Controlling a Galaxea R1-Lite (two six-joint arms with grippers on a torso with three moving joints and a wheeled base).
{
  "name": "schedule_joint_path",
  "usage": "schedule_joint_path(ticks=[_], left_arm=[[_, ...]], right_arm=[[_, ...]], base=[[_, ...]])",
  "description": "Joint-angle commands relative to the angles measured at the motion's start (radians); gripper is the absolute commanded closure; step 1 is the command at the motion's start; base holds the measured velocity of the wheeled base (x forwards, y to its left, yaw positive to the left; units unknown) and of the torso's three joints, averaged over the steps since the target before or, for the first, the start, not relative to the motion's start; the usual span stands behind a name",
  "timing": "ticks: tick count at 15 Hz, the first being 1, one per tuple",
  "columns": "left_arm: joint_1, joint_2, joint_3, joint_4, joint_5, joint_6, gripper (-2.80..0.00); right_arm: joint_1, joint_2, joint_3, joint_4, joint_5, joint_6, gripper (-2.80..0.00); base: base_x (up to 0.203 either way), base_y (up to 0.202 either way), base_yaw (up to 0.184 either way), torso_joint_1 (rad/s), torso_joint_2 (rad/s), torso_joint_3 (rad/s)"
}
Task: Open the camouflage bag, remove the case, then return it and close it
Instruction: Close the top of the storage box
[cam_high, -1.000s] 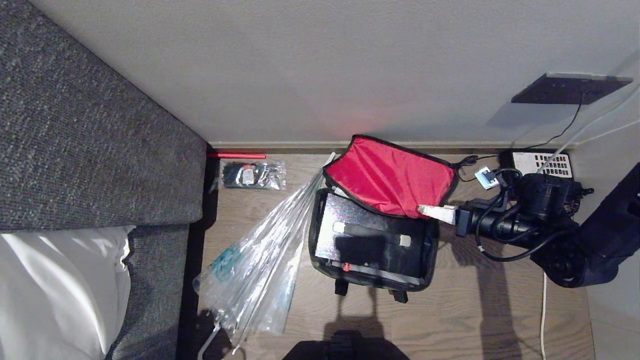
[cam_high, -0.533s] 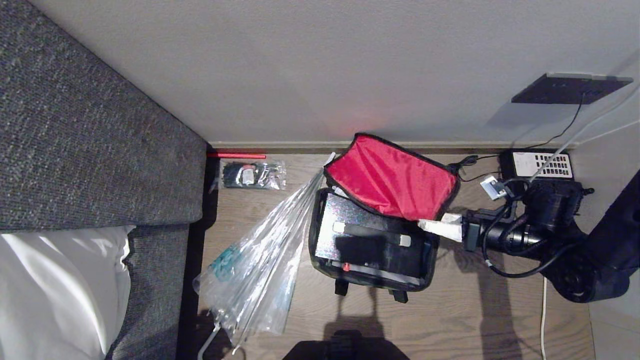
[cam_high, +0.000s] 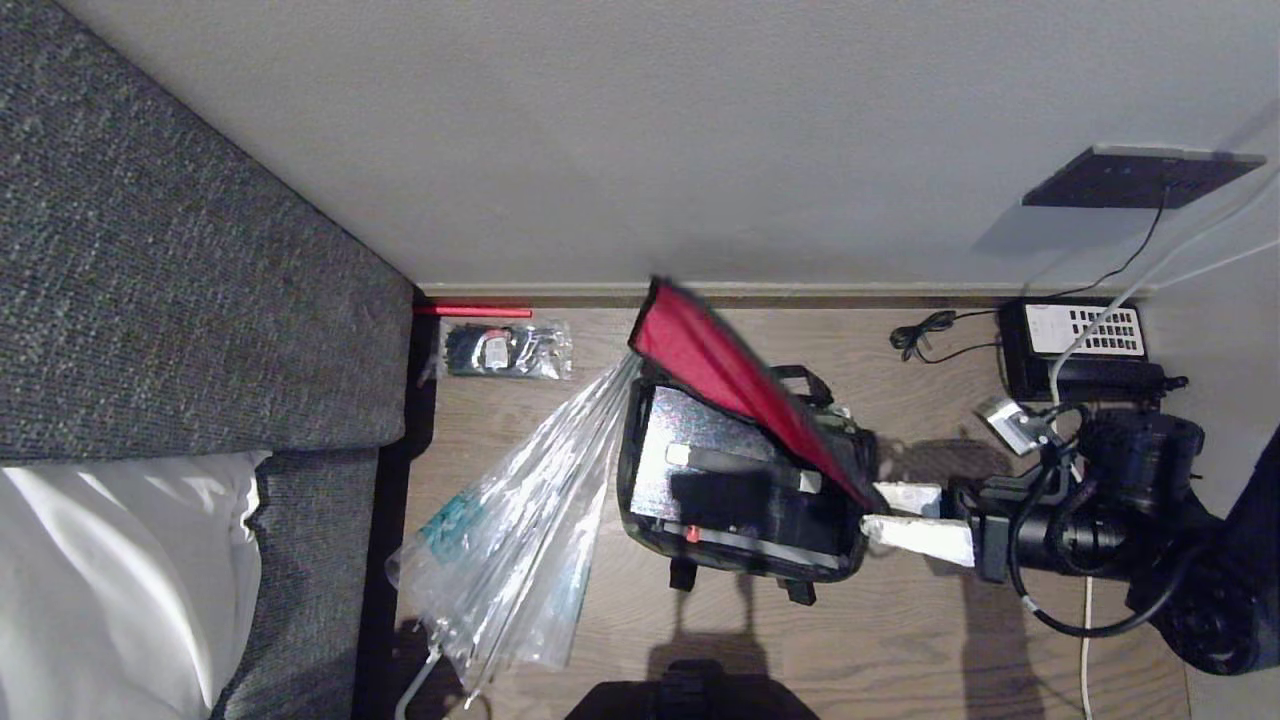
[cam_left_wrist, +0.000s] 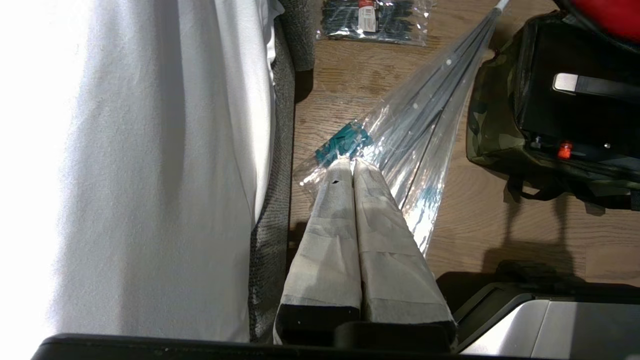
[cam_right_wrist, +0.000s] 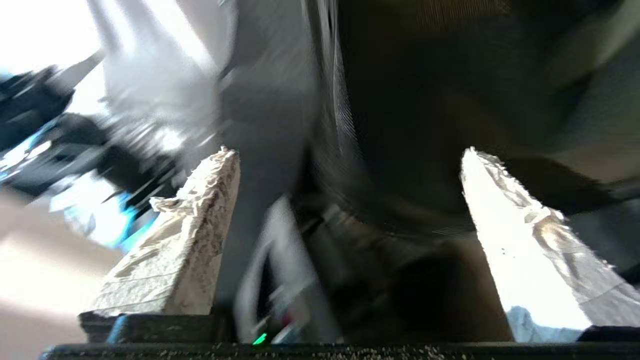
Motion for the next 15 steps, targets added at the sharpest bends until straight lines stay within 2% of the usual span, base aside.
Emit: schedule_joint_path(ticks=[1,5,10,11,12,15], left_arm=[[0.001,0.000,0.000,0.000,0.000,0.000,0.00],[0.001,0.000,0.000,0.000,0.000,0.000,0.00],[0.000,0.000,0.000,0.000,0.000,0.000,0.00],[0.001,0.000,0.000,0.000,0.000,0.000,0.00],[0.000,0.000,0.000,0.000,0.000,0.000,0.00],[0.000,0.000,0.000,0.000,0.000,0.000,0.00]], right_arm=[[-0.002,-0.042,0.042,0.079,0.025,-0.044,-2.80],[-0.040,-0.061,0.021,0.253,0.030,-0.183,-2.80],[-0.052,-0.099,-0.106,0.342,0.031,-0.153,-2.80],[-0.059,-0.102,-0.141,0.366,0.028,-0.116,-2.80],[-0.067,-0.102,-0.159,0.377,0.027,-0.065,0.00],[-0.081,-0.134,-0.183,0.385,0.026,0.089,0.00]], base=[[0.000,0.000,0.000,0.000,0.00,0.000],[0.000,0.000,0.000,0.000,0.00,0.000],[0.000,0.000,0.000,0.000,0.00,0.000],[0.000,0.000,0.000,0.000,0.00,0.000],[0.000,0.000,0.000,0.000,0.00,0.000],[0.000,0.000,0.000,0.000,0.00,0.000]])
